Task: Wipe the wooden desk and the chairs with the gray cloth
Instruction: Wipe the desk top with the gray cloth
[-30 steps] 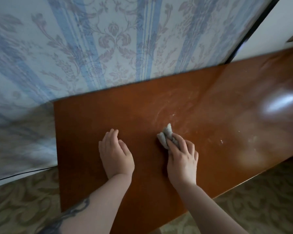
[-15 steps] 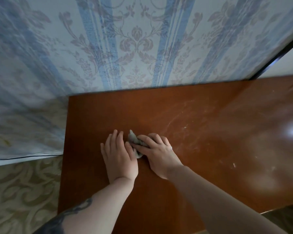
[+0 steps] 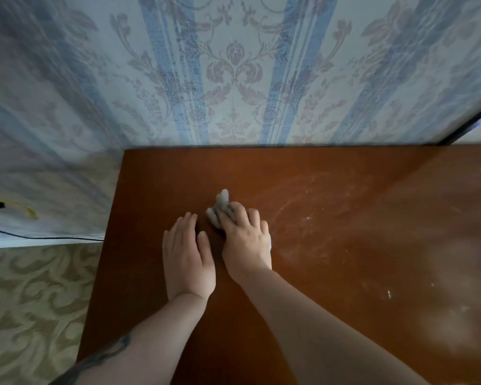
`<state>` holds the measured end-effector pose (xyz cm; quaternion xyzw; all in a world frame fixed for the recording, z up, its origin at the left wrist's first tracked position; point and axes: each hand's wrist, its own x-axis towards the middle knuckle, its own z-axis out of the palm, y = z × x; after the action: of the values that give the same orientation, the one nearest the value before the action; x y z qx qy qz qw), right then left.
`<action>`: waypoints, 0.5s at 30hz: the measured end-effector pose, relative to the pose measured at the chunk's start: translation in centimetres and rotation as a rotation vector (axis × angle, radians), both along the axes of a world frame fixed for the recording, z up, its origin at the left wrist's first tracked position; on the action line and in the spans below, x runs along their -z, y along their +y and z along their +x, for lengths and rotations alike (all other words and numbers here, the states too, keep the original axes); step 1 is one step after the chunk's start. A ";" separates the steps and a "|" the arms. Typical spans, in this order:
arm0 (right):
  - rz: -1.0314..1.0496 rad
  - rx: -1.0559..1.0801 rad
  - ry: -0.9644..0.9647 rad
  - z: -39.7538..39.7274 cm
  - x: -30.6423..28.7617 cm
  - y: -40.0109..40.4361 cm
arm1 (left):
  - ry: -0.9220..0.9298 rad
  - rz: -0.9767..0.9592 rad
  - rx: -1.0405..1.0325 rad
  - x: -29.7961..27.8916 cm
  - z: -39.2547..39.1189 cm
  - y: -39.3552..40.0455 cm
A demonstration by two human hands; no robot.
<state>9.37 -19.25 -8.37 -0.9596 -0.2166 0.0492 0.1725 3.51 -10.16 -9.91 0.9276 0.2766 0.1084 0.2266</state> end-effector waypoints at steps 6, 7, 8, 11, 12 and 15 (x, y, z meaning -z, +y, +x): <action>0.090 0.148 -0.020 -4.4 -1.0 0.8 | -0.058 -0.063 -0.012 0.3 0.3 0.4; 0.113 0.115 -0.024 -5.2 -0.5 1.1 | -0.074 -0.091 -0.030 0.3 0.3 0.5; 0.132 0.102 -0.020 -4.9 -0.1 1.4 | -0.079 -0.108 -0.051 0.2 0.3 0.6; 0.043 -0.004 -0.021 -2.4 0.6 1.2 | -0.041 -0.079 -0.040 0.0 0.3 0.4; -0.002 0.038 -0.040 -1.7 0.6 0.7 | -0.032 -0.067 -0.022 0.0 0.2 0.3; -0.049 0.465 0.030 -1.1 0.5 -1.7 | 0.012 -0.025 0.004 0.1 0.0 0.3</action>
<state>8.27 -20.99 -8.82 -0.9867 0.0143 0.0278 0.1592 3.55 -9.82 -10.05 0.9259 0.2773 0.0989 0.2367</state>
